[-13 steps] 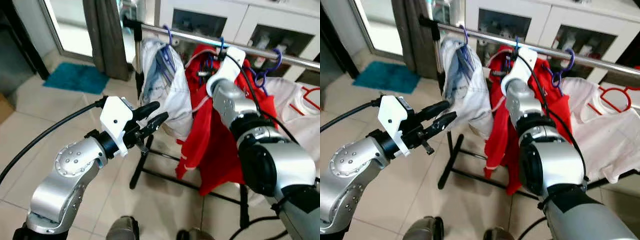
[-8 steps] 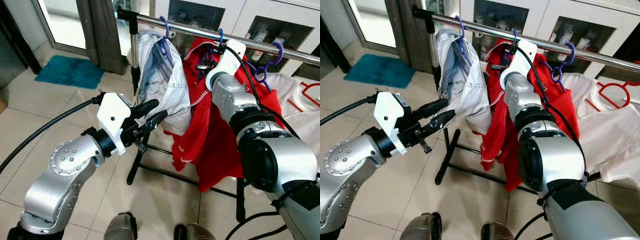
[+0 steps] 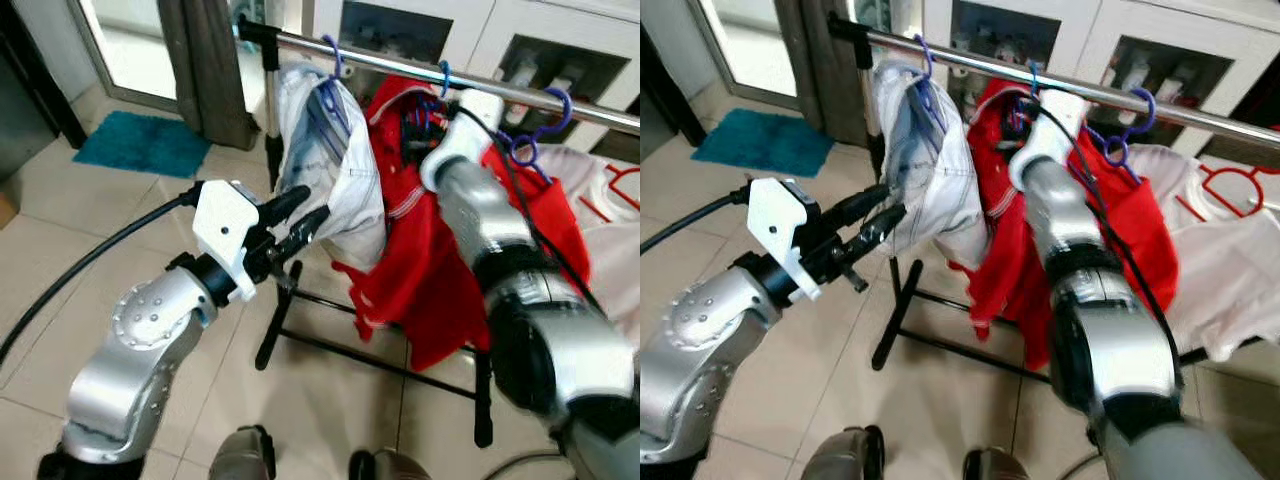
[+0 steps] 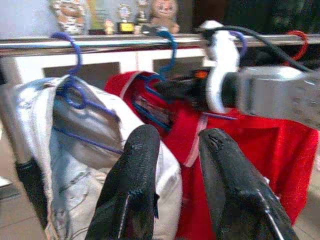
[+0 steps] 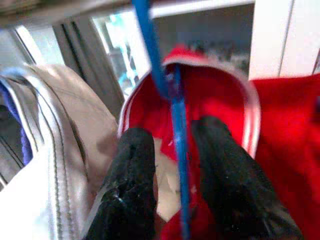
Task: Hang hanger
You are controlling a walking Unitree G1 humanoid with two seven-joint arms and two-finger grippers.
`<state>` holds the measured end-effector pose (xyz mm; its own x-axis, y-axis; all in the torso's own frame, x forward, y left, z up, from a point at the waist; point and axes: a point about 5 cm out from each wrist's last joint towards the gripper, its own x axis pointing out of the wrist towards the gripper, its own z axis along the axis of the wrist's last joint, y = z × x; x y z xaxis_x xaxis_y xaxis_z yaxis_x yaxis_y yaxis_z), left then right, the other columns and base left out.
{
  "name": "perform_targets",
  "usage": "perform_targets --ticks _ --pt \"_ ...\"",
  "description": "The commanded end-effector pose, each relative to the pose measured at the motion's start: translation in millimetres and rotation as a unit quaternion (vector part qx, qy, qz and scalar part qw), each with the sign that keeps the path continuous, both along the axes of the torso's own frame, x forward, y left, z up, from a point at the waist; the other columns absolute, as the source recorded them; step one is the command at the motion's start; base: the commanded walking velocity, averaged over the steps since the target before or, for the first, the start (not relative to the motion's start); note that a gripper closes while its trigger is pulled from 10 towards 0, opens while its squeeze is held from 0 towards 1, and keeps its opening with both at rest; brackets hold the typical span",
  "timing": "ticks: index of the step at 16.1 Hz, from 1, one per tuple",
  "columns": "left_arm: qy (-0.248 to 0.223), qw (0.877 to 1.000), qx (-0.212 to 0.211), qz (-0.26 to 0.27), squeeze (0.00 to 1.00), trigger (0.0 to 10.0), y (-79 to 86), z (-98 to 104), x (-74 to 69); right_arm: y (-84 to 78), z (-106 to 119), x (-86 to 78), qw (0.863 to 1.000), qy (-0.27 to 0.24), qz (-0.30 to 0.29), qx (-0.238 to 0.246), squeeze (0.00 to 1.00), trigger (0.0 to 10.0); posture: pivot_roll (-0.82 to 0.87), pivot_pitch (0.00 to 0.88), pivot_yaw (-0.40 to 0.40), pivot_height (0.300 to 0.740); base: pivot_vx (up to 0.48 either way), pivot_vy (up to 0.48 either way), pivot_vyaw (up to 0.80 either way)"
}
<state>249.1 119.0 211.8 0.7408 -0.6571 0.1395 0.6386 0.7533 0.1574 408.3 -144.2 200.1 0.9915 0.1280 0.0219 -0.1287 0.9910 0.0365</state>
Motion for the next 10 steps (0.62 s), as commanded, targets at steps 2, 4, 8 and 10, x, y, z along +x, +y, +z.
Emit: perform_targets --ticks 2,4,8,10 --pt "-0.006 0.999 -0.024 0.026 0.0 10.0 4.6 -1 2.4 -14.2 5 -14.9 0.999 -0.037 0.0 0.014 1.0 10.0 0.15 0.014 -0.031 0.74 0.0 0.0 0.0" --pt "-0.002 0.999 -0.022 0.041 0.0 10.0 3.6 -12 3.0 -12.4 -2 -50.2 0.997 -0.061 0.04 0.031 1.0 10.0 0.14 0.0 -0.012 0.74 0.0 0.0 0.0" --pt "0.049 0.991 -0.045 0.118 0.32 10.0 11.7 -34 8.5 -8.6 -14 -101.2 0.992 -0.111 0.065 0.007 1.0 10.0 0.12 0.0 -0.019 0.74 0.0 0.0 0.0" --pt "0.052 0.986 -0.043 0.15 0.37 10.0 15.9 -40 7.4 -13.1 -23 -115.9 0.996 -0.087 0.027 -0.008 1.0 10.0 0.12 0.0 -0.028 0.74 0.0 -0.189 0.0"
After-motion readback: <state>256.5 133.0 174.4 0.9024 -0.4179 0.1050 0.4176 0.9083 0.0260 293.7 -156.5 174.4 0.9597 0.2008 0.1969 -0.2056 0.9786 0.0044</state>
